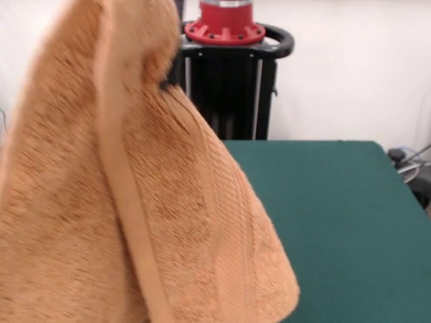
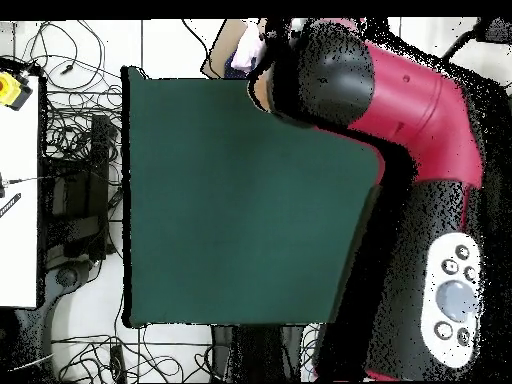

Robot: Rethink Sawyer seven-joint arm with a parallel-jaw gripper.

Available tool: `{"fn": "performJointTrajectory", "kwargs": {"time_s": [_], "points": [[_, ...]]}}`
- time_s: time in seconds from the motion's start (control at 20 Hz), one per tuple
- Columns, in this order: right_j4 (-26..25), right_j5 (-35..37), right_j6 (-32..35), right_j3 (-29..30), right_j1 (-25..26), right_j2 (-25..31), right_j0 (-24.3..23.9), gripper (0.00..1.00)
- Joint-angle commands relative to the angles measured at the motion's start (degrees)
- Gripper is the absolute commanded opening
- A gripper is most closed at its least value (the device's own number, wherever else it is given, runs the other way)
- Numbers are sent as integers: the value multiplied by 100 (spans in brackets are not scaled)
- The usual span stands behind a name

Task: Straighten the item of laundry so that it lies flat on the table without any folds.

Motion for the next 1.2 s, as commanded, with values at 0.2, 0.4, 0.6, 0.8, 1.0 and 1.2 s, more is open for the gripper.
{"fn": "performJointTrajectory", "kwargs": {"time_s": [0.2,0.4,0.6,0.8,1.0,1.2], "points": [[-265,-576,1566,1274,432,-357,339,0],[-152,-487,1695,1182,498,-477,423,0],[-110,-464,1664,1246,498,-570,461,0],[-196,-917,1524,1471,565,-540,396,0],[-282,-1137,1294,1556,693,-469,300,0],[-445,-1199,730,1936,577,-211,-5,0]]}}
